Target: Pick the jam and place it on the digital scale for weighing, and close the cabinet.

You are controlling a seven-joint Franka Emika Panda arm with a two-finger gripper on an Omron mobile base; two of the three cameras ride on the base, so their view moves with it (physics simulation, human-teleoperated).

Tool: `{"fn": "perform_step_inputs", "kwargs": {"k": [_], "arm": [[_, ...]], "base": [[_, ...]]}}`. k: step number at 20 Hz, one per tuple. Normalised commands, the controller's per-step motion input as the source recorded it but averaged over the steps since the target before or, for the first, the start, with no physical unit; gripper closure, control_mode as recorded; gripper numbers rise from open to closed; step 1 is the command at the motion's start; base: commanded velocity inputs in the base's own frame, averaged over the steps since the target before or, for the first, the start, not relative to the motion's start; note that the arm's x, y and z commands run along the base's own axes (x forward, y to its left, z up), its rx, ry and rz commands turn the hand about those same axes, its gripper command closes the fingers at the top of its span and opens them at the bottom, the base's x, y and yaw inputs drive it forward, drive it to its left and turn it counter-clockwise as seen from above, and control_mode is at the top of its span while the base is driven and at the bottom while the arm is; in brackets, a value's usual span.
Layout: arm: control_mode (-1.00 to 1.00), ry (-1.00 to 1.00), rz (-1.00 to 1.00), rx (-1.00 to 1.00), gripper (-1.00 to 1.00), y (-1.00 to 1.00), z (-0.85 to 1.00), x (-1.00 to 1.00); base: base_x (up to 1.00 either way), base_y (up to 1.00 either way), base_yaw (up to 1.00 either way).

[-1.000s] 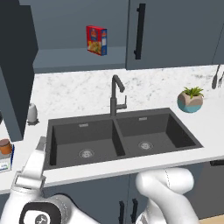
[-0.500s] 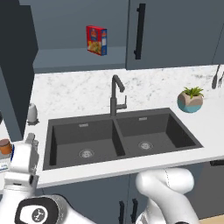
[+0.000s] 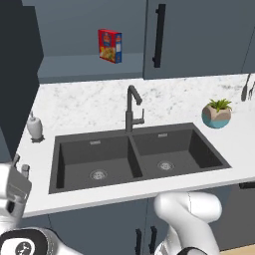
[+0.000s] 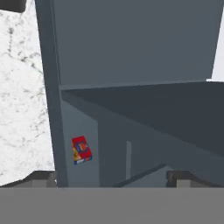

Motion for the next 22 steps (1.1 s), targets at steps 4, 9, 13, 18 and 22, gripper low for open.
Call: {"fn": "perform_step_inputs", "kwargs": {"k": [4, 9, 13, 18, 22], "arm": [[-1.0, 0.01, -0.08, -0.02, -1.0, 0.12, 0.0, 0.0], [-1.0, 0.0, -0.07, -0.01, -1.0, 0.05, 0.03, 0.0], [-1.0, 0.0, -0.08, 0.0, -1.0, 0.09, 0.42, -0.01], [-1.0, 0.0, -0.04, 0.0, -1.0, 0.0, 0.51, -0.01], [-1.0, 0.0, -0.03, 0.03, -1.0, -0.03, 0.5, 0.0]], "base": [[0.0, 0.0, 0.0], [0.0, 0.0, 0.0], [0.0, 0.0, 0.0], [0.0, 0.0, 0.0], [0.0, 0.0, 0.0]]}}
